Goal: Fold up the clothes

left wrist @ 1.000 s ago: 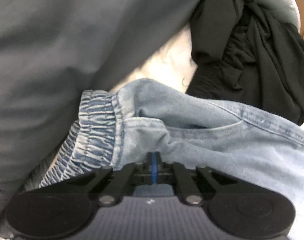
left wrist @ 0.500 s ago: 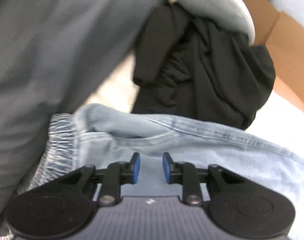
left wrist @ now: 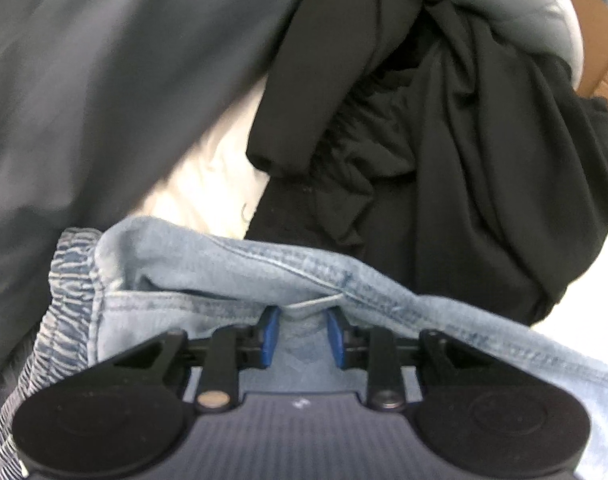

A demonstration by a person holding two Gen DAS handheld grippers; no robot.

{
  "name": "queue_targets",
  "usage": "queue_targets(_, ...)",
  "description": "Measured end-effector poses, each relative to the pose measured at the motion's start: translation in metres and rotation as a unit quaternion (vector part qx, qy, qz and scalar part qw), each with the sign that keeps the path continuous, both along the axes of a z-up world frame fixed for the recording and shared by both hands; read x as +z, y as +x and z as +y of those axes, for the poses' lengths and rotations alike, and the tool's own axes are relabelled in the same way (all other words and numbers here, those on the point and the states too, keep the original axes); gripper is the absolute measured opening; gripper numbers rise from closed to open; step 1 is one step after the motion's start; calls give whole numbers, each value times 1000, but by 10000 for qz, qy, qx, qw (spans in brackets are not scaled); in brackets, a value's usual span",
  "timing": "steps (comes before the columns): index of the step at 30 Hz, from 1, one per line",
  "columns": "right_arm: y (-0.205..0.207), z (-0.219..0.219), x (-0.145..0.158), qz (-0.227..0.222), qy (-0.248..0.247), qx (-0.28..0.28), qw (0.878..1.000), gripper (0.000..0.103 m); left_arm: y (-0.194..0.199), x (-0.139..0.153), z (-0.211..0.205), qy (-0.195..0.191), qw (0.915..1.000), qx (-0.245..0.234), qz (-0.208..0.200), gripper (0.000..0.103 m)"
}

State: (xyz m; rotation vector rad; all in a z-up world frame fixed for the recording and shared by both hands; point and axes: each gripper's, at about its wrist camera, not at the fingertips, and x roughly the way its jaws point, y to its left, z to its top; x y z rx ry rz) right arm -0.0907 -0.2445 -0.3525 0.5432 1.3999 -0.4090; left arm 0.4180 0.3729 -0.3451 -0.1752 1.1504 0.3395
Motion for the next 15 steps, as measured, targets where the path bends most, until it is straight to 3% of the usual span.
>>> queue_targets(5, 2, 4, -4, 65, 40, 20, 10000, 50, 2, 3, -11, 410, 9984, -372, 115, 31)
queue_targets(6, 2, 5, -4, 67, 48, 18, 10000, 52, 1, 4, -14, 477, 9980, -376, 161, 35)
queue_targets(8, 2, 4, -5, 60, 75, -2, 10000, 55, -8, 12, -15, 611, 9975, -284, 202, 64)
queue_targets(13, -8, 4, -18, 79, 322, -228, 9992, 72, -50, 36, -12, 544, 9983, -221, 57, 84)
queue_targets(15, -14, 3, -24, 37, 366, -291, 9989, 77, -72, 40, -11, 426, 9985, -286, 196, 84)
